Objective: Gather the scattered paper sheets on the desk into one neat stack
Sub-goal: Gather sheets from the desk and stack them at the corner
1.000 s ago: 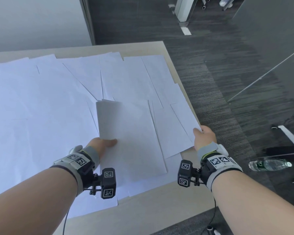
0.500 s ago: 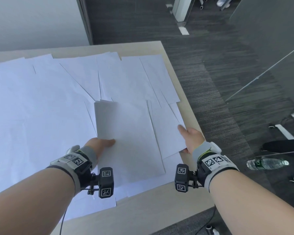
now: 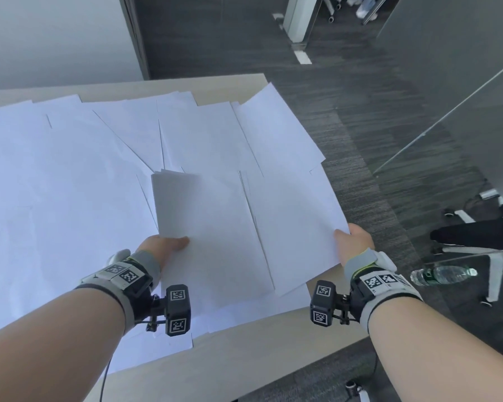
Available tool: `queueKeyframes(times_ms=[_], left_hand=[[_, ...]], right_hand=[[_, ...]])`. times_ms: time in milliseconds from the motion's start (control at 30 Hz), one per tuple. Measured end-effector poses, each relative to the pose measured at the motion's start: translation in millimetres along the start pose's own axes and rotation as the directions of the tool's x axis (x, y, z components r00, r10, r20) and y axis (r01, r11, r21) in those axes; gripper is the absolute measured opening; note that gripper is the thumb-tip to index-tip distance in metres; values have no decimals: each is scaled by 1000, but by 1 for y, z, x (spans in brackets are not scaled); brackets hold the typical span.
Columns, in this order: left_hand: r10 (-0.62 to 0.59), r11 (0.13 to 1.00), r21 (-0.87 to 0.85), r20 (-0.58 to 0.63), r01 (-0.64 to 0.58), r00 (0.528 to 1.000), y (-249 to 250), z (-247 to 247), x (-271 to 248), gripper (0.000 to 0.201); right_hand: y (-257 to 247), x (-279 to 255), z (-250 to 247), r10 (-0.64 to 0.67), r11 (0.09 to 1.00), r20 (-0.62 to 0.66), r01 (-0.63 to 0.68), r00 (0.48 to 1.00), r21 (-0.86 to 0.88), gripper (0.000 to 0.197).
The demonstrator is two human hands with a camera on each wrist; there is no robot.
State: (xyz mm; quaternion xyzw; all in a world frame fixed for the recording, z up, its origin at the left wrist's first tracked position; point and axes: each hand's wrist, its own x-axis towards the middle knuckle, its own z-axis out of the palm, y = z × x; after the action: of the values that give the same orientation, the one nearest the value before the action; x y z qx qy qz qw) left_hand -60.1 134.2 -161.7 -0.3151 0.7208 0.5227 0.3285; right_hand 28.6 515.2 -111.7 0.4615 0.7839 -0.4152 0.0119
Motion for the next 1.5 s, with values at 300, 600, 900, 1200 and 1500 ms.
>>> queueKeyframes(times_ms=[300,600,900,1200,1500], left_hand=[[6,994,111,-49,-1,999,6,4,-8,44],[-22,1000,-5,-38,22,999,-12,-8,18,61],[-22,969,-246,-121,-9,992,7,-20,-15,57],[-115,964,-264,-272,41,955,4,-44,-20,89],[-17,999,41,-274,30,961,4,-74,-20,35]], right_hand=[[25,-11,-32,16,988,-97,-1,995,156,21],[31,-12,-73,31,956,-203,30,979,293,16],[23,-21,-30,-56,989,205,26,977,143,12],[16,-40,36,-25,986,464,98,886,-134,18],[-10,-31,32,-17,970,280,83,960,-227,21]])
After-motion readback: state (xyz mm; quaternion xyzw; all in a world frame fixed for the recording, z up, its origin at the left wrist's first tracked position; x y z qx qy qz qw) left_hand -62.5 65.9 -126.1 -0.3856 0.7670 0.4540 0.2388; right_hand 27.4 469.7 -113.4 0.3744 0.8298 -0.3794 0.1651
